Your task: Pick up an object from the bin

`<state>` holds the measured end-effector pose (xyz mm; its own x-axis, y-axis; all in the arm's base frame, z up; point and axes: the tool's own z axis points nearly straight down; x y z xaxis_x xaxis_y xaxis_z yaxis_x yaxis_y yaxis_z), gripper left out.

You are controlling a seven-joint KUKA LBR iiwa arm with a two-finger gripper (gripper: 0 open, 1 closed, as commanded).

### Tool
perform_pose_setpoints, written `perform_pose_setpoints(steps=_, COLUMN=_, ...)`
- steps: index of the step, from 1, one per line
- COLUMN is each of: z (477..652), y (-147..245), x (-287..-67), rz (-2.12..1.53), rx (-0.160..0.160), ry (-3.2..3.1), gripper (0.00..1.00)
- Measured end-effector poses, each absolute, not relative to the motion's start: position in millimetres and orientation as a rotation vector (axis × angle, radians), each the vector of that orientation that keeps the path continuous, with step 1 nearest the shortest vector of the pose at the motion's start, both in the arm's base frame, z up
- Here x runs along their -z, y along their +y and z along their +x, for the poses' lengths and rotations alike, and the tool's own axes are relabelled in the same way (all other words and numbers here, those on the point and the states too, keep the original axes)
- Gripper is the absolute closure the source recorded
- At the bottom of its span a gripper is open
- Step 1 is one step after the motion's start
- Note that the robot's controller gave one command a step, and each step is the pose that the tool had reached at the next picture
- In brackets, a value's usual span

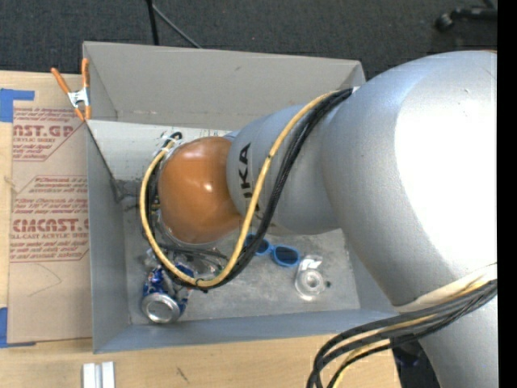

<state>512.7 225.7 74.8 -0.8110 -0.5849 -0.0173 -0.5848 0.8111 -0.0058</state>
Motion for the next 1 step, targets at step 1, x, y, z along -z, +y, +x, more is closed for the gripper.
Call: perform_pose_setpoints(steps=1, z=550.8, y=229.7, x=-200.2, rz=-0.868, rx=-0.003, ry=3.006, gripper=1.00)
